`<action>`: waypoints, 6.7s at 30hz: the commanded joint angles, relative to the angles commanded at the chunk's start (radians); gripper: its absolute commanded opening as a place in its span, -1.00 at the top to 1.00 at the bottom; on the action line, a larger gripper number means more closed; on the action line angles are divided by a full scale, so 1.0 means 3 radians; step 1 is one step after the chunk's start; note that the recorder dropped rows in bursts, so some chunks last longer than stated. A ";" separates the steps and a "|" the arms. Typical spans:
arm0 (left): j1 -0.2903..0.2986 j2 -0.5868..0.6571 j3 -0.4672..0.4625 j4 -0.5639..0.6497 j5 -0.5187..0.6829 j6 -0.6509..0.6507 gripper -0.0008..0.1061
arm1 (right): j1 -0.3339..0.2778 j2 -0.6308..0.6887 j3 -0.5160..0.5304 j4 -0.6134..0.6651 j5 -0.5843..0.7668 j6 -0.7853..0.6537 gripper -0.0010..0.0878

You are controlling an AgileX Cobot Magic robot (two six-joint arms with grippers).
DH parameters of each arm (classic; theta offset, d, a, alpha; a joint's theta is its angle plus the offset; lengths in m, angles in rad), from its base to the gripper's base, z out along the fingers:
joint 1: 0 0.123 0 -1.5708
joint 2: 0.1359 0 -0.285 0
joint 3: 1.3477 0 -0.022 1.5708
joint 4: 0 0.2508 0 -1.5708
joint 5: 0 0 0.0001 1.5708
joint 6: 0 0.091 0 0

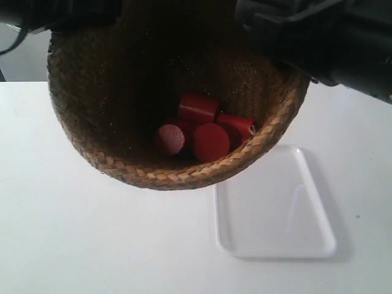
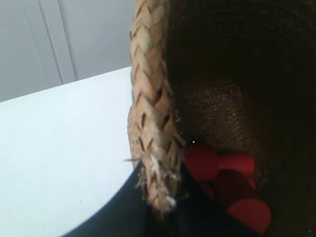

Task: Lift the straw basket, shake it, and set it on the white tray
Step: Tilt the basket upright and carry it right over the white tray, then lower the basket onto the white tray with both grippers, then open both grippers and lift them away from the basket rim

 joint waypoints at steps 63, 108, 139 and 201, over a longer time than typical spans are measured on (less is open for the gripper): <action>-0.0012 0.0828 -0.0952 -0.0299 0.1077 -0.0376 0.99 | -0.0938 0.0969 -0.1652 -0.3620 0.3208 0.3418 0.98; -0.0171 0.1854 -0.1714 -0.0553 0.1073 -0.0548 0.99 | -0.2176 0.1821 -0.1966 -0.2345 0.3891 0.2182 0.98; -0.0171 0.2074 -0.1714 -0.0339 0.0897 -0.0629 0.99 | -0.2176 0.2188 -0.1961 -0.2571 0.3979 0.2352 0.98; -0.0171 0.0444 -0.1159 -0.1814 0.0759 0.2215 0.99 | -0.2176 0.0792 -0.1973 -0.2541 0.4523 0.2367 -0.22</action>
